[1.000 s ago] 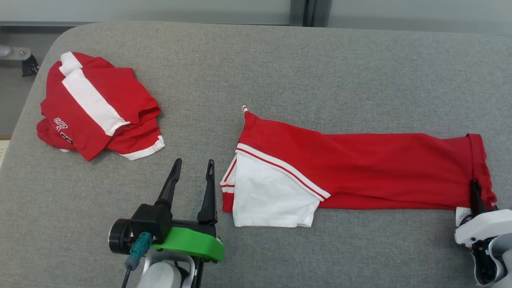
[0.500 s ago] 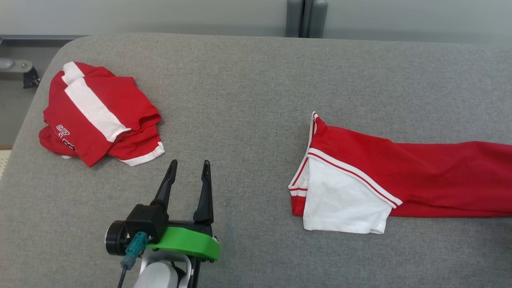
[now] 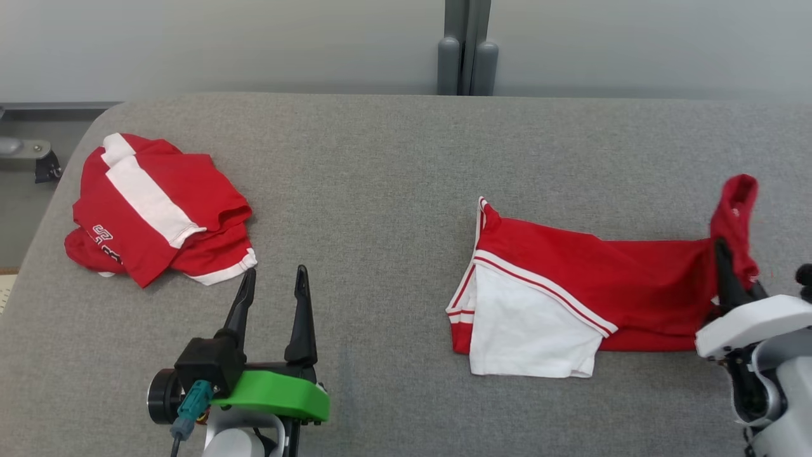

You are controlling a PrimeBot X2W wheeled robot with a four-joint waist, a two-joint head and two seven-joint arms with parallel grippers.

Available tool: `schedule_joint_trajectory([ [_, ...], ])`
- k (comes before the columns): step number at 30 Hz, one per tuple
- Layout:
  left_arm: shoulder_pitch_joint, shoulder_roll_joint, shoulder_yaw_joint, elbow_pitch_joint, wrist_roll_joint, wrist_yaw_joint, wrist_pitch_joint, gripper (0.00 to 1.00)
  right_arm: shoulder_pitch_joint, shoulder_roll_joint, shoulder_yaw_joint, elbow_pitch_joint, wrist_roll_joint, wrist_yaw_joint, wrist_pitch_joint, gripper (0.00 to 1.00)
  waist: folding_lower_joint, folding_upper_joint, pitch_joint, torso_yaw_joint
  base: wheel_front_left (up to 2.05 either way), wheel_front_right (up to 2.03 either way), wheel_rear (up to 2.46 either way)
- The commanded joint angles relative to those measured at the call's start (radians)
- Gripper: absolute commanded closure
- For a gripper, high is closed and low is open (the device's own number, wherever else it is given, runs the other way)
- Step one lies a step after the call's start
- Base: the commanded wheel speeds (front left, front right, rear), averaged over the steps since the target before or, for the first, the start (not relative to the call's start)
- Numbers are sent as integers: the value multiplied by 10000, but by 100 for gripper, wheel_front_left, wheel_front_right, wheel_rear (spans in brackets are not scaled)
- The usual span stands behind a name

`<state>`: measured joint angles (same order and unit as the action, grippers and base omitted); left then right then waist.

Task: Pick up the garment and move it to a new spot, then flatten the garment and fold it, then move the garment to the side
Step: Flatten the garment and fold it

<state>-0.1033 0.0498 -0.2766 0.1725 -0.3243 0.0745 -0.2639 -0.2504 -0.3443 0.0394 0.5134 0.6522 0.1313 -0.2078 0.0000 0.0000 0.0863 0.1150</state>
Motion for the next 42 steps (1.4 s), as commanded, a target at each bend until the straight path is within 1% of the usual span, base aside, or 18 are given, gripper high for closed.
schedule_joint_trajectory([
  [1, 172, 18, 26, 6, -20, -39, -2, 0, 99, 186, 269, -339, 60, -13, 123, 100, 0, 0, -143, -36, 0, 0, 0],
  [4, 246, 18, 35, -3, 12, -51, -1, 0, 136, 575, 1014, -1001, 54, -11, 476, 100, 0, 0, -196, -16, 0, 0, 0],
  [5, 255, 18, 18, 17, 192, -69, -1, 0, 130, 718, 1263, -1195, 8, -13, 568, 100, 0, 0, -207, 3, 0, 0, 0],
  [8, 246, 18, -51, 39, 353, -122, -1, 0, 74, 1110, 1778, -1442, -77, -13, 799, 100, 0, 0, -204, 105, 0, 0, 0],
  [11, 156, 18, -118, 33, 346, -125, -2, 0, -31, 1434, 2260, -1409, -305, -11, 951, 100, 0, 0, -186, 282, 0, 0, 0],
  [15, 103, 18, -174, 6, 306, -108, -1, 0, -221, 1780, 2647, -1062, -591, -11, 904, 100, 0, 0, -119, 522, 0, 0, 0],
  [18, 120, 18, -212, 6, 260, -69, -1, 0, -318, 2027, 2804, -597, -588, -11, 854, 100, 0, 0, -56, 733, 0, 0, 0],
  [22, 189, 18, -128, 35, 223, -1, -1, 0, -423, 2239, 2941, -76, -458, -11, 693, 100, 0, 0, -6, 950, 0, 0, 0],
  [26, 160, 18, -78, 24, 228, -42, -1, 0, -495, 2329, 3164, 510, -449, -11, 484, 100, 0, 0, 76, 1126, 0, 0, 0],
  [27, 150, 18, -61, 6, 220, -16, -2, 0, -512, 2363, 3252, 608, -415, -11, 491, 34, 0, 0, 91, 1151, 0, 0, 0],
  [28, 139, 18, -21, -41, 203, 39, -1, 0, -544, 2458, 3416, 652, -267, -11, 598, 0, 0, 0, 109, 1173, 0, 0, 0],
  [32, 202, 18, 59, -124, 172, 90, -2, 0, -575, 2583, 4250, 251, 436, -8, 895, 0, 0, 0, 140, 1157, 0, 0, 0],
  [36, 263, 18, 108, -62, 154, 72, -1, 0, -589, 2436, 4941, -294, 959, -10, 1084, 0, 0, 0, 91, 975, 0, 0, 0],
  [39, 220, 18, 122, -84, 97, 71, -2, 0, -668, 2188, 5085, -694, 1191, -8, 1032, 0, 0, 0, 35, 777, 0, 0, 0],
  [42, 110, 18, 98, -184, 69, 72, -1, 0, -751, 1740, 4898, -1106, 1195, -10, 846, 0, 0, 0, 7, 514, 0, 0, 0],
])
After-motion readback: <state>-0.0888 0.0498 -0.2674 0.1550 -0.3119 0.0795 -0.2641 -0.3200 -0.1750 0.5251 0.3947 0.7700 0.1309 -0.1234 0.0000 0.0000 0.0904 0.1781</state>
